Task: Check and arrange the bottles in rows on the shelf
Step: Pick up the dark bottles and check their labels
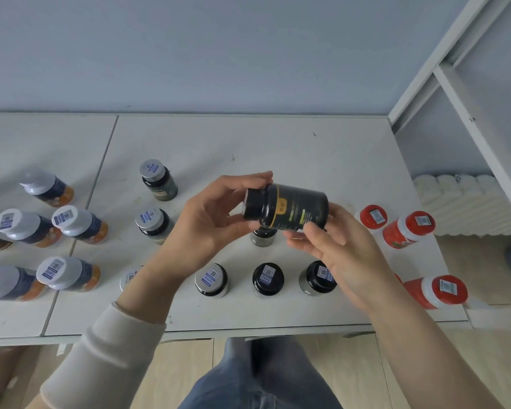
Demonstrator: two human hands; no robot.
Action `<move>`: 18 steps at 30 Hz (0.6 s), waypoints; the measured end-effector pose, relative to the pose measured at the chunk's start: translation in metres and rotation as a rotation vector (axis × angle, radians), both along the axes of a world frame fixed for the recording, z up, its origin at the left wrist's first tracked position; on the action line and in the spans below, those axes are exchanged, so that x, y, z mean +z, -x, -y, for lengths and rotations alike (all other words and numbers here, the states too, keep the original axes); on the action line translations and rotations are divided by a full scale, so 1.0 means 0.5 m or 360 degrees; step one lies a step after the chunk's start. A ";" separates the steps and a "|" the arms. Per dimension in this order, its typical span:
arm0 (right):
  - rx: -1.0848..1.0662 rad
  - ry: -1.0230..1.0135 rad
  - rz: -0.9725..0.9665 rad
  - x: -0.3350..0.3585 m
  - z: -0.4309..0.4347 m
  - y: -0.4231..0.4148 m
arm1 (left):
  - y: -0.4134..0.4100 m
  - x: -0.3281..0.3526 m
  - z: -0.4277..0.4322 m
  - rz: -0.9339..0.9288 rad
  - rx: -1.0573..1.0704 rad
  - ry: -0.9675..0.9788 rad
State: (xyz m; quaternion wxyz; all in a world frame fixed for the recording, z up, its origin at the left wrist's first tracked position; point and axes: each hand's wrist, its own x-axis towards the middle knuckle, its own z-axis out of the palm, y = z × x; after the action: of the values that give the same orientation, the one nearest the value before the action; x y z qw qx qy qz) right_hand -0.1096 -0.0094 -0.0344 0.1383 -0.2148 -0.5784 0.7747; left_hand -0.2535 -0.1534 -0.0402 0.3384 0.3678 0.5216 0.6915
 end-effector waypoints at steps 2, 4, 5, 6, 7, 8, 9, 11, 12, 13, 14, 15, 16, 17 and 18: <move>0.0011 -0.0113 -0.0011 -0.002 0.000 -0.001 | 0.000 -0.004 0.005 0.0006 -0.0002 0.0007; -0.0015 -0.0243 -0.0073 0.003 0.004 0.000 | 0.001 -0.008 0.010 -0.0002 0.0012 0.0056; -0.0029 -0.0321 -0.0096 0.005 0.007 0.001 | 0.001 -0.012 0.012 -0.0012 0.0030 0.0079; -0.0039 -0.0414 -0.0103 0.006 0.010 0.002 | 0.002 -0.016 0.014 -0.0008 0.0053 0.0101; -0.0050 -0.0486 -0.0095 0.010 0.014 0.004 | 0.002 -0.018 0.016 0.0030 0.0072 0.0119; -0.0067 -0.0542 -0.0079 0.013 0.017 0.007 | 0.002 -0.020 0.019 0.0116 0.0086 0.0136; -0.0087 -0.0578 -0.0062 0.018 0.022 0.010 | 0.001 -0.021 0.020 0.0238 0.0088 0.0162; -0.0141 -0.0641 0.0025 0.031 0.029 0.019 | -0.004 -0.018 0.019 0.0418 0.0091 0.0271; -0.0157 -0.0657 0.0095 0.037 0.031 0.023 | -0.007 -0.015 0.019 0.0431 0.0108 0.0352; -0.0157 -0.0644 0.0167 0.043 0.032 0.027 | -0.010 -0.010 0.019 0.0419 0.0127 0.0430; -0.0139 -0.0601 0.0230 0.045 0.032 0.029 | -0.011 -0.006 0.019 0.0414 0.0137 0.0495; -0.0104 -0.0528 0.0285 0.047 0.032 0.029 | -0.011 -0.001 0.021 0.0409 0.0143 0.0547; -0.0064 -0.0445 0.0330 0.047 0.032 0.029 | -0.012 0.006 0.024 0.0402 0.0155 0.0600; -0.0029 -0.0365 0.0370 0.047 0.034 0.027 | -0.011 0.011 0.028 0.0388 0.0166 0.0649; -0.0003 -0.0299 0.0403 0.046 0.036 0.025 | -0.011 0.014 0.031 0.0371 0.0176 0.0701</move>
State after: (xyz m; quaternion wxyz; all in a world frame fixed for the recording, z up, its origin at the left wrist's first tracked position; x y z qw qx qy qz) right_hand -0.1223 -0.0275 -0.0114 0.0845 -0.2974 -0.6610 0.6838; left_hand -0.2481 -0.1690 -0.0331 0.4299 0.1738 0.6365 0.6163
